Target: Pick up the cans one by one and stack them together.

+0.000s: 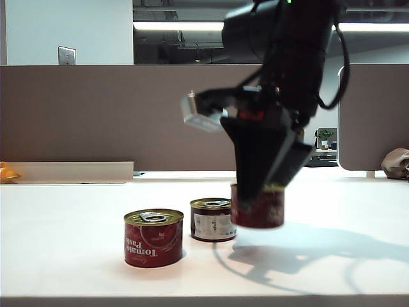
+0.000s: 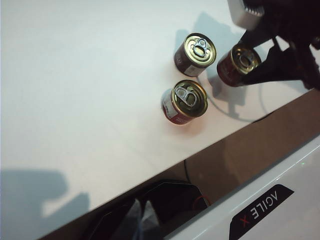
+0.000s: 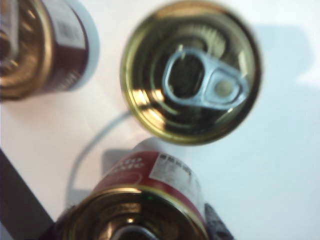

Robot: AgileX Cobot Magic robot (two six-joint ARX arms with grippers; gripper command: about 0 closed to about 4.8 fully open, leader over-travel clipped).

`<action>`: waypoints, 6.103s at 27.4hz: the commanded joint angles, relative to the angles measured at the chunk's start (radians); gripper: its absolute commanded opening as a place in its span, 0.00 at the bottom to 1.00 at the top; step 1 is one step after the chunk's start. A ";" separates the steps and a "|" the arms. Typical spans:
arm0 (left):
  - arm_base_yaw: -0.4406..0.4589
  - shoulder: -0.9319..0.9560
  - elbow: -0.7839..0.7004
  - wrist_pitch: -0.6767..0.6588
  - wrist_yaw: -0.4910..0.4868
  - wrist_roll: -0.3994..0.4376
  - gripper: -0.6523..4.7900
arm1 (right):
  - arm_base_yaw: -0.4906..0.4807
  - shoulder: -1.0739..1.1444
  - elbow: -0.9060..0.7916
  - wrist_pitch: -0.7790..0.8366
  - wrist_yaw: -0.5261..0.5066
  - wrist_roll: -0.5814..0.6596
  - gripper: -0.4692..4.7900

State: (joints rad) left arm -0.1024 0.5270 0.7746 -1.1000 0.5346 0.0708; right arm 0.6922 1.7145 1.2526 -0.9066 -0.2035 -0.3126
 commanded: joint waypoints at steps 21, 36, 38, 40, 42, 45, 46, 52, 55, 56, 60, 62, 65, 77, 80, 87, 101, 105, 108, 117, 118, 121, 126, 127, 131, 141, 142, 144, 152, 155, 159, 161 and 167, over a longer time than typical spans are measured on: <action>0.001 -0.049 0.009 -0.006 0.003 0.000 0.11 | 0.002 0.105 0.213 -0.006 -0.005 0.028 0.54; 0.001 -0.050 0.009 -0.006 0.001 0.000 0.11 | 0.017 0.146 0.214 0.029 -0.023 0.024 0.54; 0.001 -0.050 0.009 -0.006 0.001 0.000 0.11 | 0.017 0.146 0.214 0.044 -0.035 0.026 0.54; 0.001 -0.050 0.009 -0.006 0.001 0.000 0.11 | 0.017 0.146 0.214 0.047 -0.035 0.026 0.54; 0.001 -0.050 0.009 -0.006 0.001 0.000 0.11 | 0.017 0.146 0.214 0.050 -0.035 0.026 0.54; 0.001 -0.050 0.009 -0.006 0.001 0.000 0.11 | 0.017 0.146 0.215 0.051 -0.034 0.026 0.54; 0.001 -0.050 0.009 -0.006 0.001 0.000 0.11 | 0.017 0.146 0.215 0.051 -0.034 0.026 0.54; 0.001 -0.050 0.009 -0.005 0.000 0.004 0.11 | 0.018 0.146 0.216 0.050 -0.031 0.026 0.54; 0.001 -0.050 0.009 -0.005 0.000 0.004 0.11 | 0.029 0.146 0.217 0.051 -0.013 0.025 0.54; 0.001 -0.050 0.009 -0.005 0.000 0.004 0.11 | 0.030 0.146 0.217 0.051 -0.011 0.024 0.54; 0.001 -0.050 0.009 -0.005 0.000 0.004 0.11 | 0.040 0.146 0.217 0.064 0.005 0.024 0.54; 0.001 -0.050 0.009 -0.005 0.000 0.004 0.11 | 0.041 0.146 0.217 0.087 0.006 0.024 0.54; 0.001 -0.050 0.009 -0.005 0.000 0.004 0.11 | 0.041 0.146 0.217 0.099 0.009 0.024 0.54; 0.001 -0.050 0.009 -0.003 -0.016 0.003 0.11 | 0.052 0.146 0.277 0.127 0.050 0.013 0.54; 0.001 -0.050 0.009 -0.004 -0.016 0.003 0.11 | 0.047 0.152 0.304 0.128 0.071 0.013 0.54; 0.001 -0.050 0.009 -0.004 -0.016 0.001 0.11 | 0.052 0.197 0.304 0.075 0.071 0.012 0.54; 0.001 -0.050 0.009 -0.003 -0.018 0.001 0.11 | 0.053 0.207 0.303 0.035 0.041 0.013 0.74; 0.001 -0.050 0.009 -0.003 -0.018 0.001 0.12 | 0.053 0.203 0.304 0.036 0.046 0.018 0.84; 0.001 -0.050 0.008 0.003 -0.014 0.001 0.23 | 0.055 0.179 0.304 0.035 0.047 0.036 0.85; -0.063 0.066 0.008 0.160 0.056 -0.039 0.29 | 0.071 -0.173 0.304 0.010 0.042 0.169 0.10; -0.082 0.095 0.008 0.174 0.053 -0.042 0.30 | 0.074 -0.202 0.304 0.010 0.042 0.178 0.08; -0.162 0.203 0.008 0.224 0.053 -0.045 0.47 | 0.089 -0.310 0.304 -0.002 0.041 0.209 0.08; -0.310 0.336 0.009 0.314 -0.026 -0.077 0.52 | 0.130 -0.402 0.304 -0.069 0.045 0.216 0.08; -0.346 0.361 0.009 0.335 -0.062 -0.082 0.52 | 0.139 -0.414 0.304 -0.087 0.045 0.216 0.08; -0.499 0.457 0.009 0.434 -0.197 -0.116 0.52 | 0.187 -0.490 0.304 -0.240 0.045 0.240 0.08; -0.573 0.631 0.009 0.544 -0.313 -0.116 0.81 | 0.216 -0.718 0.304 -0.301 0.048 0.348 0.08; -0.573 0.643 0.009 0.558 -0.310 -0.116 0.81 | 0.216 -0.733 0.304 -0.302 0.048 0.348 0.08; -0.576 0.673 0.009 0.599 -0.302 -0.116 0.90 | 0.216 -0.784 0.304 -0.313 0.049 0.375 0.08; -0.600 0.796 0.010 0.674 -0.273 -0.135 0.99 | 0.213 -0.925 0.304 -0.352 0.101 0.449 0.08; -0.603 0.832 0.010 0.693 -0.272 -0.135 0.99 | 0.213 -0.957 0.304 -0.354 0.101 0.471 0.08; -0.604 0.859 0.012 0.720 -0.268 -0.135 0.99 | 0.213 -0.966 0.304 -0.354 0.101 0.494 0.08; -0.603 0.866 0.014 0.726 -0.269 -0.134 0.99 | 0.213 -0.966 0.304 -0.354 0.101 0.496 0.08; -0.604 0.904 0.022 0.750 -0.268 -0.132 0.99 | 0.213 -0.966 0.303 -0.354 0.101 0.508 0.08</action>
State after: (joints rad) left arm -0.7040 1.4197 0.7856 -0.3580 0.2615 -0.0647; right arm 0.9058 0.7479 1.5539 -1.2732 -0.1017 0.1841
